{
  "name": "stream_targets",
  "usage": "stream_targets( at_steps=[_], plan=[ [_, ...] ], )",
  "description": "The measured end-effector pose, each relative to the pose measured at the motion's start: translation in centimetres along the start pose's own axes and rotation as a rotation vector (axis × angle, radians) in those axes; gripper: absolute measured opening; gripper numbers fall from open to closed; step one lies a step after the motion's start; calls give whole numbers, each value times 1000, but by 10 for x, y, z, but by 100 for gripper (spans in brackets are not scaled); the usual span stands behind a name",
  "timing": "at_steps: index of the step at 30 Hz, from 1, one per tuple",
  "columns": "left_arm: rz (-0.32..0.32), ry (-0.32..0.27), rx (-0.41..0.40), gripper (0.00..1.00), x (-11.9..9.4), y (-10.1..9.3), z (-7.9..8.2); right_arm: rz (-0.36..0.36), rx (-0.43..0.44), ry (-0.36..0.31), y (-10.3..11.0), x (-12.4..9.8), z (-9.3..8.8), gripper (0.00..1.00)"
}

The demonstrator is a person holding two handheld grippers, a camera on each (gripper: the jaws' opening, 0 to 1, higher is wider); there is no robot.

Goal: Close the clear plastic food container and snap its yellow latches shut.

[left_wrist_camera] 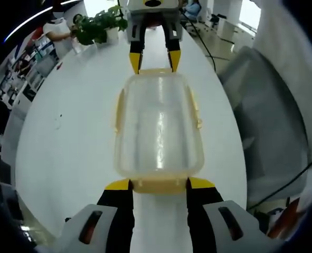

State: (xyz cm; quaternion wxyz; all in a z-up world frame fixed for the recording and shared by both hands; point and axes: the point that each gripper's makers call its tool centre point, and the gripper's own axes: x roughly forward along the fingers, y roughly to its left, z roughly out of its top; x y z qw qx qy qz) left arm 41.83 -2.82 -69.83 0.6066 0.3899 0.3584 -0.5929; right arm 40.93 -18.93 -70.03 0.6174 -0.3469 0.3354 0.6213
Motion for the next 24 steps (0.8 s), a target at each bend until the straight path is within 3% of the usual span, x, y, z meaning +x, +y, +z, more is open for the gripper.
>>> stream_targets(
  at_steps=[24],
  plan=[
    [-8, 7, -4, 36, 31, 1, 54, -5, 9, 8, 1, -28, -56, 37]
  ],
)
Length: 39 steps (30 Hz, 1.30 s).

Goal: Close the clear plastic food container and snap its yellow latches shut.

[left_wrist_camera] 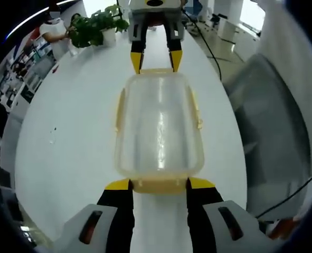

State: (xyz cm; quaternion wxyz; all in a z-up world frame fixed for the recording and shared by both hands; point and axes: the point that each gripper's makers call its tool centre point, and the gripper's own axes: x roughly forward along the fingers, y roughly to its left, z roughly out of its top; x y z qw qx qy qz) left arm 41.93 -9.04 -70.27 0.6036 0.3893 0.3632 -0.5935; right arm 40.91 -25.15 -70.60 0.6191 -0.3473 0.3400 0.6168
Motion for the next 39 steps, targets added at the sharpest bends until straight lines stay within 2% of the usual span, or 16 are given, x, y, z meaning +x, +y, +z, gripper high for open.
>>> stream_targets(
  at_steps=[27, 39],
  plan=[
    [-8, -3, 7, 36, 34, 1, 52, -4, -3, 28, -2, -25, -57, 37],
    [-9, 8, 20, 36, 49, 6, 69, -3, 0, 35, -6, -34, -77, 37]
  ],
)
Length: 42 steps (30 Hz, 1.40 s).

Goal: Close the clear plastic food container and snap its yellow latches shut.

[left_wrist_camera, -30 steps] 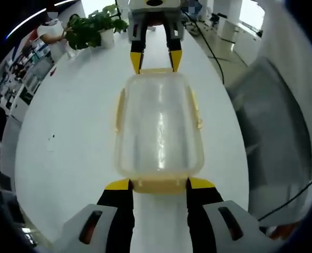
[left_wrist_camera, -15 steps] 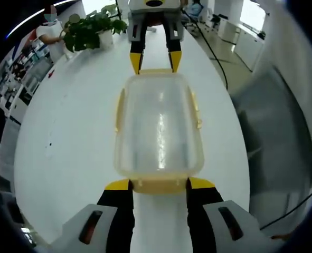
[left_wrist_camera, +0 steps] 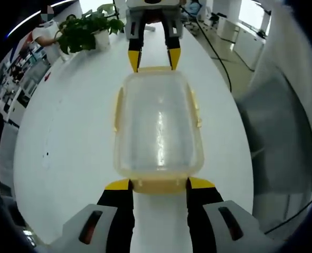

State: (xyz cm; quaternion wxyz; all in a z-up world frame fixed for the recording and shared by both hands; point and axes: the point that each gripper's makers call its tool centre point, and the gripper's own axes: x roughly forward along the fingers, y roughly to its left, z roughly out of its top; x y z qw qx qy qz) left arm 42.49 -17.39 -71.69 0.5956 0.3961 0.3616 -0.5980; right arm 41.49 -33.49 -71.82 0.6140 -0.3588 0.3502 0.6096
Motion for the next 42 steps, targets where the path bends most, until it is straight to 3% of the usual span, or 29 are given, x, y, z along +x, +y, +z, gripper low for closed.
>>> stream_targets(
  at_steps=[22, 42],
  plan=[
    [0, 50, 21, 36, 24, 1, 7, 3, -2, 20, 1, 6, -23, 37],
    [-5, 71, 12, 37, 29, 4, 1, 6, 1, 28, -2, 15, -25, 37]
  ],
)
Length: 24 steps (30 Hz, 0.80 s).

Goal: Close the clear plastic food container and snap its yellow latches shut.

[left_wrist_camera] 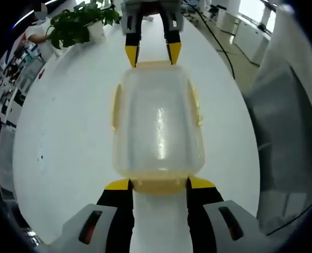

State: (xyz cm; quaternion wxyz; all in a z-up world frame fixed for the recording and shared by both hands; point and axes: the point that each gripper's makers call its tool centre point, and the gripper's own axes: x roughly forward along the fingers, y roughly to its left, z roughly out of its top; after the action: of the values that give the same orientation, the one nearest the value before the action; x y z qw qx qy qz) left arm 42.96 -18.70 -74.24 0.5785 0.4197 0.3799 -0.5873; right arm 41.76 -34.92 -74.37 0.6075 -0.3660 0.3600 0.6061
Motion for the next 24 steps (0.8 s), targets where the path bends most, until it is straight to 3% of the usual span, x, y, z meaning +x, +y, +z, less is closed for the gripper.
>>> stream_targets(
  at_steps=[20, 24],
  plan=[
    [-1, -4, -1, 38, 3, -2, -3, 5, 3, 26, 2, 3, -4, 38],
    [0, 11, -13, 52, 5, -5, -8, 9, 22, 32, 3, 3, -3, 38]
  ],
)
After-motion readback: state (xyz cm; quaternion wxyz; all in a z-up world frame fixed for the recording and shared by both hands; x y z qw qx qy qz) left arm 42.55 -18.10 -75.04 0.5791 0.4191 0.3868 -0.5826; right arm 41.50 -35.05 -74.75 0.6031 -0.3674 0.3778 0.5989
